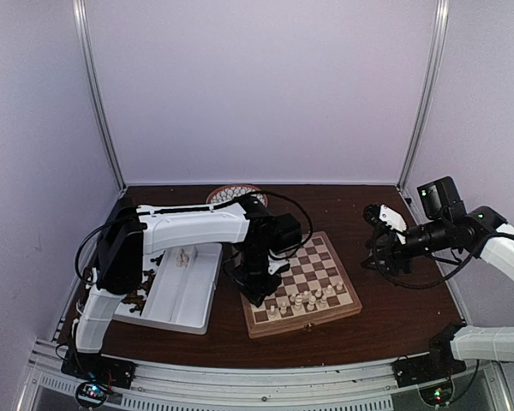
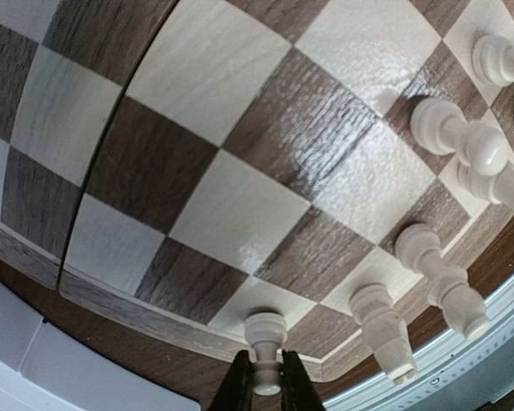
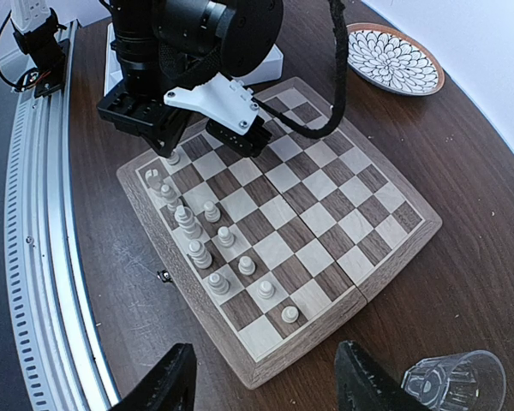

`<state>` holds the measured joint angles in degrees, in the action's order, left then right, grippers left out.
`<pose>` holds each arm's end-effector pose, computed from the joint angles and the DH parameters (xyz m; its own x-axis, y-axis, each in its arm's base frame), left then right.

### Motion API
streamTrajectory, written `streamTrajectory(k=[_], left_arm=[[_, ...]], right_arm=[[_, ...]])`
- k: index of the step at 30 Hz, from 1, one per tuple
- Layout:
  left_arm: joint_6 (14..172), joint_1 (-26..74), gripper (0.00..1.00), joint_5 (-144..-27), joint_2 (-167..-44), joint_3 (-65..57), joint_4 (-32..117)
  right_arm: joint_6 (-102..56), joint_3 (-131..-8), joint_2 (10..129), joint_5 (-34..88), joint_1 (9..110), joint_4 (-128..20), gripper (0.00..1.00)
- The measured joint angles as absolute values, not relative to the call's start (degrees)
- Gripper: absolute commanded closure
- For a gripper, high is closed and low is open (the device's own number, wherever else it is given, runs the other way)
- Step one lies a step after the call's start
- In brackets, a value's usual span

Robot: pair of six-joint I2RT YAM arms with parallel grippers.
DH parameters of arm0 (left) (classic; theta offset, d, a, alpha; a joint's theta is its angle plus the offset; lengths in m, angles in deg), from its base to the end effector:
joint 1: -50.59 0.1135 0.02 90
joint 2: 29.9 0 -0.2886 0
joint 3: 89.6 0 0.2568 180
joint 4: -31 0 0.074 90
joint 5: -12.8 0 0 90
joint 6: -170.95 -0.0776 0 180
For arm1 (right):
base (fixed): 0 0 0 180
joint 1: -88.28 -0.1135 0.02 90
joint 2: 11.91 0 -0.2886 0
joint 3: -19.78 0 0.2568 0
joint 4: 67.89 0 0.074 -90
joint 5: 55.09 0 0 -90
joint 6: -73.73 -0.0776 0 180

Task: Set up the chess pieces on the board
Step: Place the pawn on a2, then pick up the pawn from the storage box.

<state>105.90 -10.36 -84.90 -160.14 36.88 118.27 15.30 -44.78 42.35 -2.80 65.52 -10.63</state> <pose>0.2143 -0.4072 0.1661 -0.8051 0.5886 0.0728 0.5796 0.8069 -0.1139 0.1628 0.1198 0.2947 -0.2124 -0.5383 -0.8155 -0.9416 0.3359 0.0236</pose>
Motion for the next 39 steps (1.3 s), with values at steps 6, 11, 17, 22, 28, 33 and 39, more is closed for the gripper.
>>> streamTrajectory(k=[6, 11, 17, 22, 28, 33, 39], left_arm=[[105.92, -10.36, 0.79, -84.84, -160.31, 37.08, 119.01], [105.92, -10.36, 0.71, -84.81, -160.36, 37.10, 119.54], [105.96, -10.36, 0.64, -84.92, -160.20, 38.17, 119.67], [105.74, -10.18, 0.64, -83.09, -155.59, 38.92, 119.78], [106.18, -3.13, 0.68, -74.98, -135.68, 27.99, 115.21], [108.00, 11.87, 0.70, -71.13, -124.32, 11.11, 108.41], [108.56, 17.42, 0.77, -70.80, -129.69, 4.78, 103.12]], right_arm=[[15.30, -44.78, 42.35, -2.80, 65.52, -10.61, 0.42], [15.30, -44.78, 42.35, -2.80, 65.54, -10.61, 0.41], [15.32, -44.78, 42.35, -2.80, 65.54, -10.61, 0.42], [15.37, -44.78, 42.35, -2.80, 65.54, -10.59, 0.41], [15.45, -44.78, 42.35, -2.78, 65.54, -10.54, 0.42], [15.48, -44.78, 42.35, -2.78, 65.67, -10.54, 0.42], [15.48, -44.78, 42.35, -2.78, 65.94, -10.54, 0.42]])
